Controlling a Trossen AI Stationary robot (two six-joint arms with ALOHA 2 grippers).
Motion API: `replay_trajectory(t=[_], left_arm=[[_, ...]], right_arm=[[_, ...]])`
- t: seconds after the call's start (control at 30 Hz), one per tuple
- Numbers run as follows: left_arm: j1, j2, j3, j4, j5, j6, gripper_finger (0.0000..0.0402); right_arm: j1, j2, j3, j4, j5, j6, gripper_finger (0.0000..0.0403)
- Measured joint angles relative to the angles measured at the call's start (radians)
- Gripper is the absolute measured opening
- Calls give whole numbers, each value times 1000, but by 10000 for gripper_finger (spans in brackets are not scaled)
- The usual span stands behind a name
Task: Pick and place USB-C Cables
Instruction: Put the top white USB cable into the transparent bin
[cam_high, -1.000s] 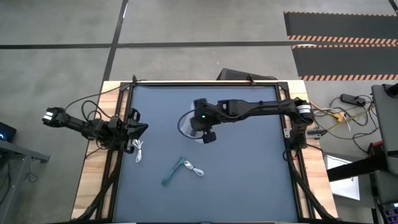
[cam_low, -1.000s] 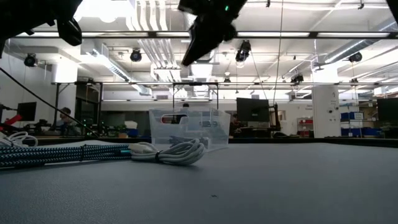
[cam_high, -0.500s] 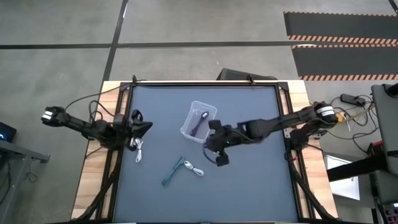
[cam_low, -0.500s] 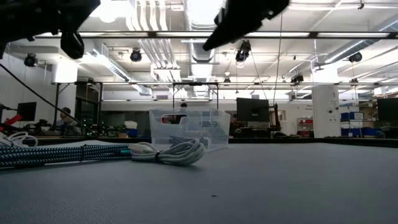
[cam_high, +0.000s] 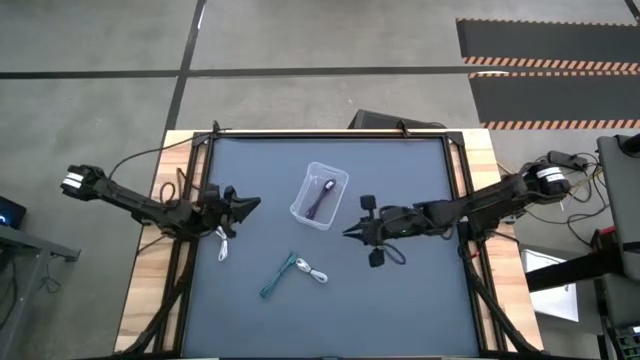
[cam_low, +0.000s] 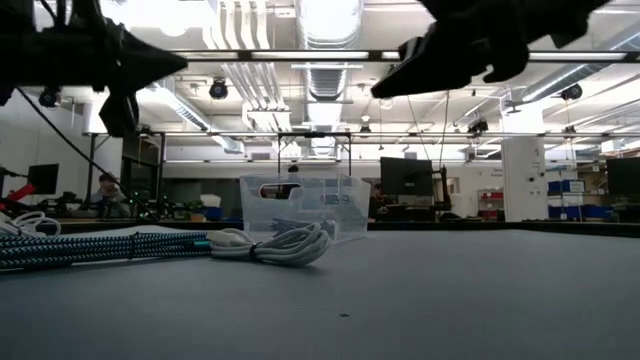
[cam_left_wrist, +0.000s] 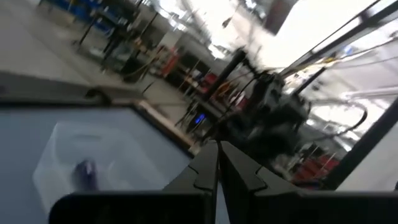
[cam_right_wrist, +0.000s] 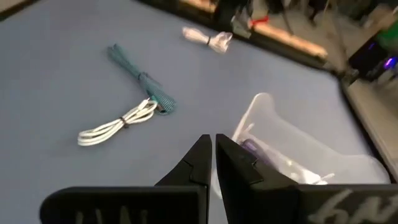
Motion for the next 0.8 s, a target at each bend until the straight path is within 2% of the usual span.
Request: replay_trajectory(t=[0.13, 0.4, 0.6, 0.8], left_arm=[[0, 66, 12, -5, -18, -53, 0], [0, 170, 86, 9, -22, -65, 0], [-1, 217, 140, 9, -22, -74, 0], [-3, 252, 167, -1, -20, -153, 0]], right_arm=[[-38, -103, -99, 85, -3, -39, 13], [-130, -334, -226, 90, -3, -84, 13], [-140, -481, -294, 88, -3, -117, 13], [-141, -593, -355, 136, -2, -152, 13]])
